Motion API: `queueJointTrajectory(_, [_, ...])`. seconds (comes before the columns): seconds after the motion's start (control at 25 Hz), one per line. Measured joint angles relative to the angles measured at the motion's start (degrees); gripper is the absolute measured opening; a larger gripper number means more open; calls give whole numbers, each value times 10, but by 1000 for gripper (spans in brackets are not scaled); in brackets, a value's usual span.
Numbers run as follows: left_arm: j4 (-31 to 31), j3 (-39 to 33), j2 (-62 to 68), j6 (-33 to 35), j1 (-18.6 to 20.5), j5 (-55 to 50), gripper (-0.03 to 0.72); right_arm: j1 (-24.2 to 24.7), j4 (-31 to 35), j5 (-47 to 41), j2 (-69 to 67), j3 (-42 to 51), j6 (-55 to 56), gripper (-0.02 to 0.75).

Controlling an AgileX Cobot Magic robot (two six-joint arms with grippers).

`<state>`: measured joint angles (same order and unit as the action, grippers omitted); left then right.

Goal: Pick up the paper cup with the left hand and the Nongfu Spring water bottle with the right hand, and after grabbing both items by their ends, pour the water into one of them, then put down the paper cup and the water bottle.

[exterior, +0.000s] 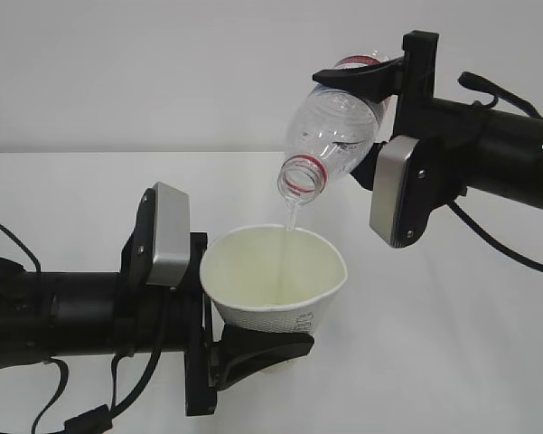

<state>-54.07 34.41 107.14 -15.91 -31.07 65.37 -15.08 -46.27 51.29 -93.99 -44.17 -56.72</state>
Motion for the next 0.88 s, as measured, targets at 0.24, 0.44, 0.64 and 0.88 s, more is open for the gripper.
queueJointTrajectory(0.24, [0,0,0,0,0,0,510,0,0,0,0,0,-1,495])
queueJointTrajectory(0.44, [0,0,0,0,0,0,508,0,2,0,0,0,-1,495])
queueJointTrajectory(0.64, [0,0,0,0,0,0,507,0,3,0,0,0,-1,495])
queueJointTrajectory(0.88, [0,0,0,0,0,0,507,0,3,0,0,0,-1,495])
